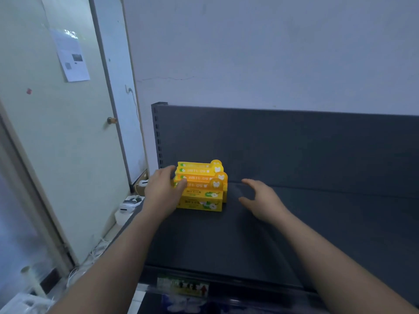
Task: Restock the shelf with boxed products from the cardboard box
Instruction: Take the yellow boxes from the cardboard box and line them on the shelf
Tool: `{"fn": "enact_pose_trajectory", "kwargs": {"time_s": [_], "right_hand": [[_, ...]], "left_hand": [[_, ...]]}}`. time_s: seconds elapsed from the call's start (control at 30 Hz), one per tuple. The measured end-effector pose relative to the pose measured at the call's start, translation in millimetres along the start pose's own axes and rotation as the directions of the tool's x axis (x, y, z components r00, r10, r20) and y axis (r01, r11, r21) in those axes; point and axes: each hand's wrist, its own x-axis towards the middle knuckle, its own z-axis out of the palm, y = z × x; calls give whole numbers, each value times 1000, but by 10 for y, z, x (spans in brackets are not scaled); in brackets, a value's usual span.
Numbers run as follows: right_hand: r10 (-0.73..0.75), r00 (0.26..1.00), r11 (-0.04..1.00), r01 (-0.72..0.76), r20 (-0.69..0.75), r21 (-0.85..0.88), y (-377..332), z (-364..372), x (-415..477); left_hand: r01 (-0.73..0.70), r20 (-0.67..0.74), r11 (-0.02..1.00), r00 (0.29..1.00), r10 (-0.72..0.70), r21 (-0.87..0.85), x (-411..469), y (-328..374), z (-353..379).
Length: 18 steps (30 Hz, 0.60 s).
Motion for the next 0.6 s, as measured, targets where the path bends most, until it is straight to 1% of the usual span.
{"fn": "enact_pose_trajectory", "kwargs": {"time_s": [0.07,0.13,0.2,0.37,0.5,0.6], "right_hand": [[-55,998,994,52,-29,-94,33,-63,-79],[-92,993,980,78,-68,-182,106,-157,-162],[-98,990,964,70,-101,-255,227,-275,-274],[-16,980,939,-53,-198,-341,620,-663,-754],[80,960,908,-181,-269,-377,1031,-1062,-1310],[154,930,884,-280,-333,-375,1385,-1406,-1803]], "left_hand": [[-137,-31,988,990,140,68,-29,173,39],[-255,-6,962,966,257,101,-78,361,142],[-334,42,937,943,331,98,-153,569,296],[-464,202,884,872,445,55,-445,1170,753],[-517,273,853,812,516,-75,-839,1744,1130],[-564,335,811,742,580,-156,-1169,2260,1429]]}}
